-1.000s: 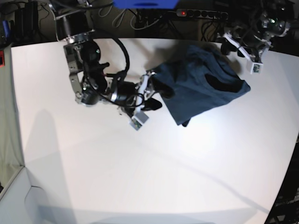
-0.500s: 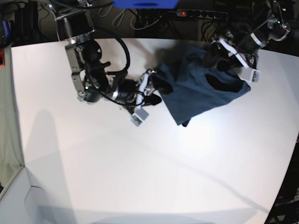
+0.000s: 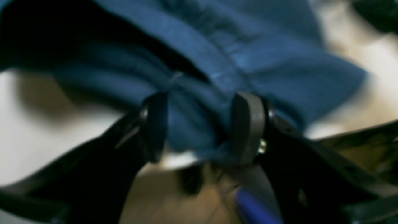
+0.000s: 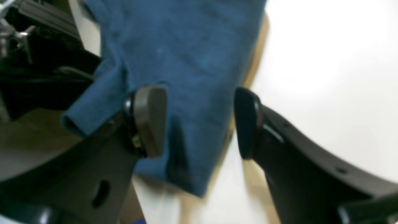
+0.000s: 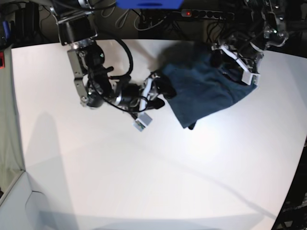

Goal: Layout the t-shirt on the table in an organized manner, then fold the t-shirt properly
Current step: 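Release the shirt with the left gripper and withdraw the right gripper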

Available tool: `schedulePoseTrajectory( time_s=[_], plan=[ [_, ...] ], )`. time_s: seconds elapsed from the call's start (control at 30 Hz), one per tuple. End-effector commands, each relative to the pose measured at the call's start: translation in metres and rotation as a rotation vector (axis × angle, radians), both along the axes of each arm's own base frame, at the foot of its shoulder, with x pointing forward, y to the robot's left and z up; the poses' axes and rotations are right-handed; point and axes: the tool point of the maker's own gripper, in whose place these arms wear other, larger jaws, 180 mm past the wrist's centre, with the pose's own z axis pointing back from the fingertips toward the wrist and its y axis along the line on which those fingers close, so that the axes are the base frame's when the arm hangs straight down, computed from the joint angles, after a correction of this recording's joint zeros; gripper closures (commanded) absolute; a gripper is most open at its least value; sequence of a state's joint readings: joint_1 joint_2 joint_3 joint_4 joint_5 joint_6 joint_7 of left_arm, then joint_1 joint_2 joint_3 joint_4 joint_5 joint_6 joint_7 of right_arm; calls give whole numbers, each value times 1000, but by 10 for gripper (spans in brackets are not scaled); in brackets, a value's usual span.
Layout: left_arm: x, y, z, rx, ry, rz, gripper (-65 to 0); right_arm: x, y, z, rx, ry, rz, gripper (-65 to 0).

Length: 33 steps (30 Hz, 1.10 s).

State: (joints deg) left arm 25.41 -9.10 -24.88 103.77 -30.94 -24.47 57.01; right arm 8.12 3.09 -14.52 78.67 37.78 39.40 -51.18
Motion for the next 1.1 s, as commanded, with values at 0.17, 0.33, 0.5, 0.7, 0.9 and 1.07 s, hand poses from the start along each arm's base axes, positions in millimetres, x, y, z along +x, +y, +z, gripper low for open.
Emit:
schedulePoseTrajectory(
  time_s=[0.17, 0.33, 0.5, 0.7, 0.9, 1.07],
  plan=[
    [-9, 30, 1, 126, 32, -44, -329, 20, -2, 22, 33, -72, -9, -321],
    [-2, 30, 19, 161, -7, -78, -329, 18, 1, 25, 36, -75, 3, -320],
    [5, 23, 33, 170, -53, -98, -329, 0, 23, 39, 44, -97, 69, -319],
    [5, 25, 34, 177, -49, -98, -329, -23, 53, 53, 111, -104, 106, -317],
    [6, 26, 32, 180, -49, -96, -329, -38, 79, 27, 142, 20, 134, -316],
    [12, 29, 27, 174, -44, -85, -329, -26, 78, -1, 141, 56, 67, -316]
  ],
)
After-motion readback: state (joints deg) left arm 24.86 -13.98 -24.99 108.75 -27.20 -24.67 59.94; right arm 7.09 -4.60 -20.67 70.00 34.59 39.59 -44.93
